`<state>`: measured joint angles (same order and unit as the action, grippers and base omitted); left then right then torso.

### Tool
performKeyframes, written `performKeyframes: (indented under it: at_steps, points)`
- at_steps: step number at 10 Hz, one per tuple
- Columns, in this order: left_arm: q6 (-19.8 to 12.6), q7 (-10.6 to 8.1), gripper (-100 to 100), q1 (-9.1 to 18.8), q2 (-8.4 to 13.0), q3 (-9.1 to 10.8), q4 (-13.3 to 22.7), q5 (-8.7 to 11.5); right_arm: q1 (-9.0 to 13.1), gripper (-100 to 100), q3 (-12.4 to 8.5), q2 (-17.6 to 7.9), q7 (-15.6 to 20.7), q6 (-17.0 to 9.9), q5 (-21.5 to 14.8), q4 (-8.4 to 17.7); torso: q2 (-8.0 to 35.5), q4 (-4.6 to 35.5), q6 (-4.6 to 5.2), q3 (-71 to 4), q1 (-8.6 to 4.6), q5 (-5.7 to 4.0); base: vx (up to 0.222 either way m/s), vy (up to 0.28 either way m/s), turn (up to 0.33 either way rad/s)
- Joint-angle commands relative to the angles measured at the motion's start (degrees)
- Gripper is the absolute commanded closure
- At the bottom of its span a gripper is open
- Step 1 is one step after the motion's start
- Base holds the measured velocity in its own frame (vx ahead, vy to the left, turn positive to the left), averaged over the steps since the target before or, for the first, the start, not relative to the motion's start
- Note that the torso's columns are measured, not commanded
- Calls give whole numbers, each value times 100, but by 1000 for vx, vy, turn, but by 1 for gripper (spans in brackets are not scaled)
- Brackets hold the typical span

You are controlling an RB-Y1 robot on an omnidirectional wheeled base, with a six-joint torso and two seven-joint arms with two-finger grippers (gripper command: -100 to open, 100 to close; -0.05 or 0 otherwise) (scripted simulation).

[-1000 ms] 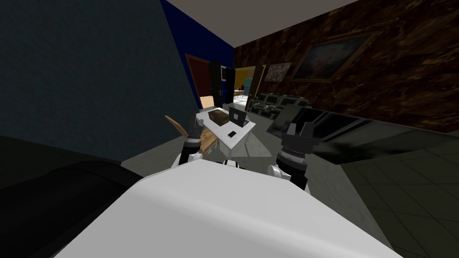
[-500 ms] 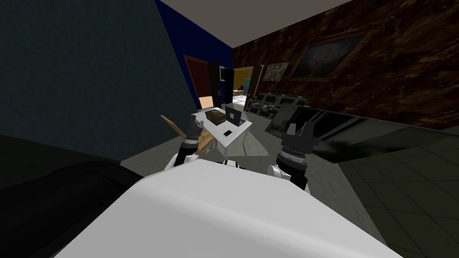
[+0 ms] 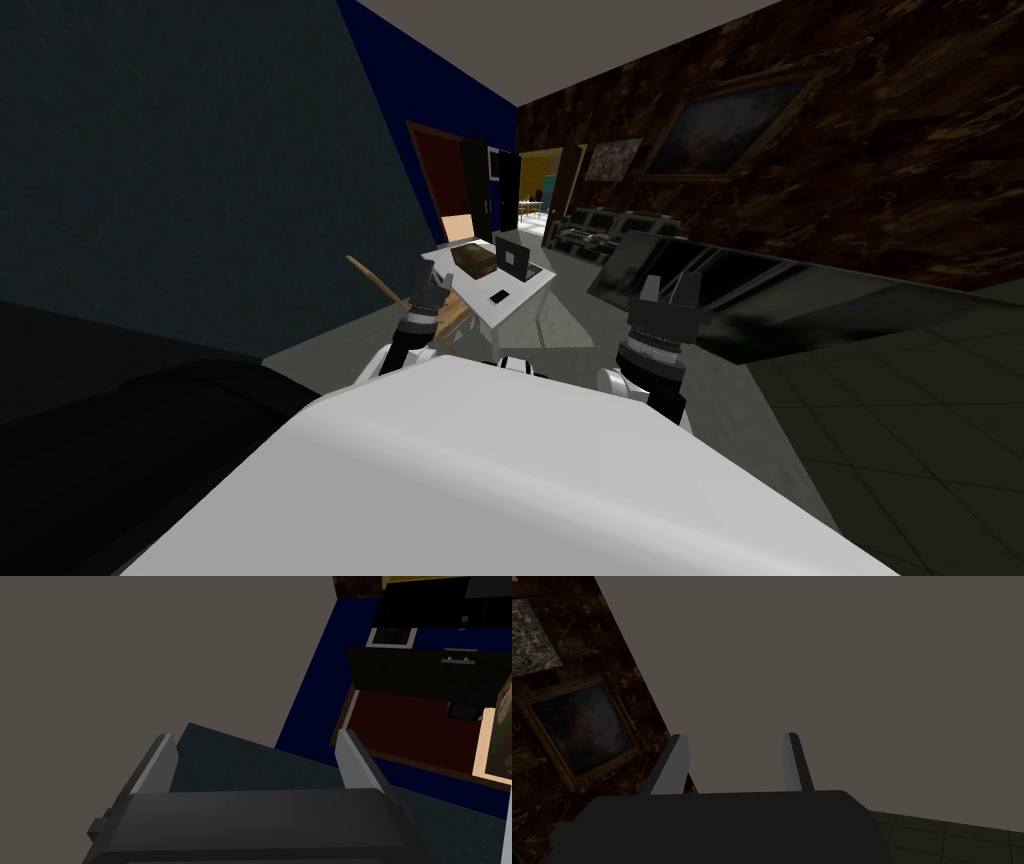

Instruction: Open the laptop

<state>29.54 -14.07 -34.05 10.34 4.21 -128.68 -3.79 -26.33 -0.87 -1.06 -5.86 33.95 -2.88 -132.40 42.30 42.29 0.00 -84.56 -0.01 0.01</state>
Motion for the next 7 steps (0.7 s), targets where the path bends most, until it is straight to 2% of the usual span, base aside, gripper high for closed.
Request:
performKeyframes:
  at_steps: [1, 2, 3, 4, 5, 6, 7]
  points:
    - [2, -405, -100, -109, 119, 121, 41, -30, 0, 0, 0, 0, 0, 0, 0, 0, 5, 2, 0, 4, 6, 0, 19, -122, 6]
    - [2, -448, -100, -109, 119, 121, 41, -30, 0, 0, 0, 0, 0, 0, 0, 0, 1, 1, 0, 2, -3, -1, 23, -97, 10]
    - [0, -668, -100, -185, 193, 209, 74, -53, 0, 0, 0, 0, 0, 0, 0, 0, -2, 0, 0, -1, 7, 0, 43, -137, 5]
    - [0, -731, -100, -185, 193, 209, 74, -53, 0, 0, 0, 0, 0, 0, 0, 0, -9, -2, 0, -5, -8, -2, 39, -127, 13]
    - [-2, -945, -100, -264, 263, 303, 110, -77, 0, 0, 0, 0, 0, 0, 0, 0, -6, -2, 1, -4, -1, -3, 55, -134, 15]
    - [-2, -1022, -100, -264, 263, 303, 110, -77, 0, 0, 0, 0, 0, 0, 0, 0, -8, -2, 0, -4, -2, -1, 46, -105, 15]
    - [-4, -1234, -100, -345, 329, 403, 151, -102, 0, 0, 0, 0, 0, 0, 0, 0, -2, -1, 1, -1, 11, 1, 68, -132, 10]
